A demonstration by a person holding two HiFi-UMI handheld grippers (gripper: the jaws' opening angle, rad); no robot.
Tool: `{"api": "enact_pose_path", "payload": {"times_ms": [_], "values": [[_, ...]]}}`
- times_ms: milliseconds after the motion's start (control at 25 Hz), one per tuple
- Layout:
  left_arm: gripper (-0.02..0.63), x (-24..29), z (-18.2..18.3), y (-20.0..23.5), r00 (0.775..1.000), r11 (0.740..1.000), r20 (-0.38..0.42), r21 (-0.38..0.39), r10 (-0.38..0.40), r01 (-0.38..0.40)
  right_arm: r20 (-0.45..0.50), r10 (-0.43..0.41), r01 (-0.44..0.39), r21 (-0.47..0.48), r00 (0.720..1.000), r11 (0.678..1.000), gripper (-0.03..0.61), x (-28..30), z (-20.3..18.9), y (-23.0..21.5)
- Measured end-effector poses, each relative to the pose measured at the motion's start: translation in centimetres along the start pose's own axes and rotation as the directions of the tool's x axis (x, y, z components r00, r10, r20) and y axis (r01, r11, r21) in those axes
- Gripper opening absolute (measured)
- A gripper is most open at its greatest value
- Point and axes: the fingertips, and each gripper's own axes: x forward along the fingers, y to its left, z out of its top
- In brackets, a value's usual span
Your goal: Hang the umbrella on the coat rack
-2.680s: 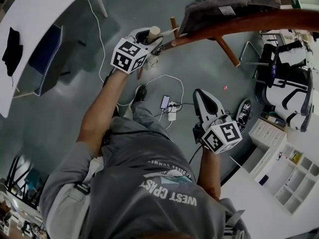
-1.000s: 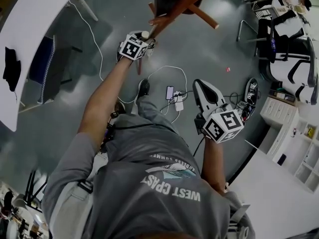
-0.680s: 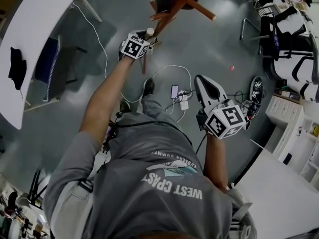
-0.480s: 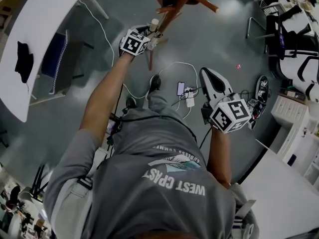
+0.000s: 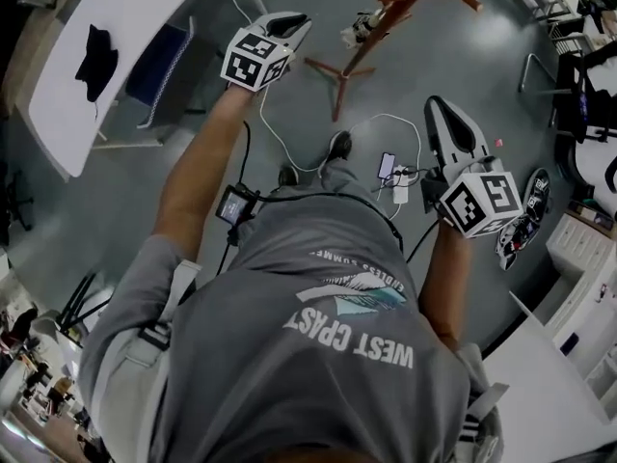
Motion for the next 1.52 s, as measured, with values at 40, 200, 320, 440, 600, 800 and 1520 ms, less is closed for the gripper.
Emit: {"api": "enact_pose_path", "payload": {"times_ms": [40,200,320,440,600,800,1520], "values": [[0.046,-1.6,1.0,0.3,1.0,1.0,0.023,0.019,0.009,-0.01,0.01,0.008,-0.008,-0.005,1.0,1.0,0.029,0.0,0.4,0.5],[0.04,-7.9,4.5,2.1,0.994,0.987,0.09,0.146,0.06,-0.073,0.057,0.035,-0.033,-0.041,0.998,0.999,0.029,0.0,2.5,2.7],[0.038,-13.5,6.6,3.1,0.985,0.964,0.134,0.225,0.112,-0.14,0.091,0.049,-0.042,-0.073,0.995,0.996,0.029,-0.7,3.6,4.6],[0.038,-18.9,8.1,3.5,0.97,0.941,0.177,0.265,0.165,-0.209,0.118,0.066,-0.056,-0.087,0.991,0.995,0.029,-1.6,4.2,6.5],[0.037,-24.8,10.4,2.4,0.955,0.93,0.237,0.275,0.181,-0.245,0.162,0.09,-0.073,-0.107,0.983,0.992,0.029,-2.7,5.5,8.5],[0.037,-29.7,11.9,-0.5,0.959,0.934,0.256,0.3,0.118,-0.195,0.233,0.098,-0.067,-0.138,0.967,0.988,0.028,-3.8,7.5,10.7],[0.037,-30.3,13.5,-9.4,0.962,0.944,0.264,0.33,-0.075,-0.016,0.251,0.043,-0.002,-0.159,0.967,0.987,0.026,-6.8,6.8,10.6]]}}
